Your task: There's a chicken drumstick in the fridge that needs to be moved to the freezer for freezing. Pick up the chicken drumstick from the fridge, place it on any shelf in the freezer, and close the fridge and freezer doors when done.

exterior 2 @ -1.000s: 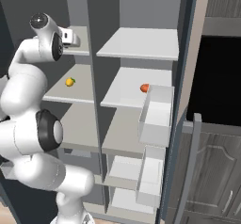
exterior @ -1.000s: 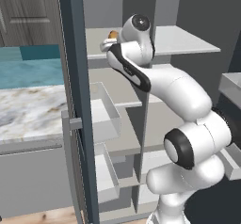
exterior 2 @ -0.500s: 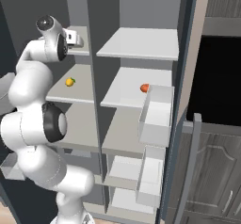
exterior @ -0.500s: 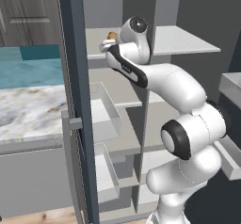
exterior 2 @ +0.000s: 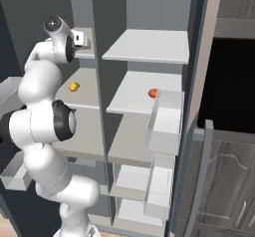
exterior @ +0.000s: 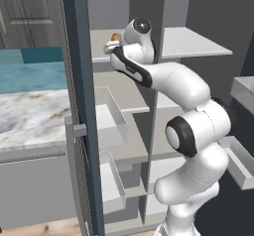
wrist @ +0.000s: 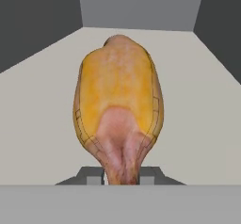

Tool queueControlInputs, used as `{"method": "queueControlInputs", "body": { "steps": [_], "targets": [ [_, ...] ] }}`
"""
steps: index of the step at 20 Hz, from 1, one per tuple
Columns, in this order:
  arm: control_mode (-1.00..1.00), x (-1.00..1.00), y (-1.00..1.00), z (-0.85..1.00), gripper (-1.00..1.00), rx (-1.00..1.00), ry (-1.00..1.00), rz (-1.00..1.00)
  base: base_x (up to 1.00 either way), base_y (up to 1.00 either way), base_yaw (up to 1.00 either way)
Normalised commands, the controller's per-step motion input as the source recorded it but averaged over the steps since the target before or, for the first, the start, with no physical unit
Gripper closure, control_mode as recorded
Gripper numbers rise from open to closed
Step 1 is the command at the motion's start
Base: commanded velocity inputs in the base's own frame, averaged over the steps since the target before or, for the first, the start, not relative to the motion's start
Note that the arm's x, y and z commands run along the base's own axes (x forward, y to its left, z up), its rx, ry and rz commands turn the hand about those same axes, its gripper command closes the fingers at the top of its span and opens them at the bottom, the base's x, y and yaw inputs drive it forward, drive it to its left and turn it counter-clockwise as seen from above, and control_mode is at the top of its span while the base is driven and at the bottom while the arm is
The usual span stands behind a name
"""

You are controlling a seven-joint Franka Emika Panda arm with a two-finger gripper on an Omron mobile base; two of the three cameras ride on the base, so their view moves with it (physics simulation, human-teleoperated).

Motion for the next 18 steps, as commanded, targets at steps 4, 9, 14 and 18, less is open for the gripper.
{"method": "queueControlInputs", "body": {
  "steps": [4,9,14,18],
  "targets": [
    [-1.00,0.32,0.09,-0.06,1.00,-0.02,0.00,0.00,0.00,0.00,0.00],
    [-1.00,0.40,0.18,-0.12,1.00,-0.04,0.00,0.00,0.00,0.00,0.00],
    [-1.00,0.20,0.08,-0.02,-1.00,-0.01,0.00,0.00,0.00,0.00,0.00],
    [-1.00,-0.08,0.00,0.00,-1.00,0.00,0.00,0.00,0.00,0.00,0.00]
  ]
}}
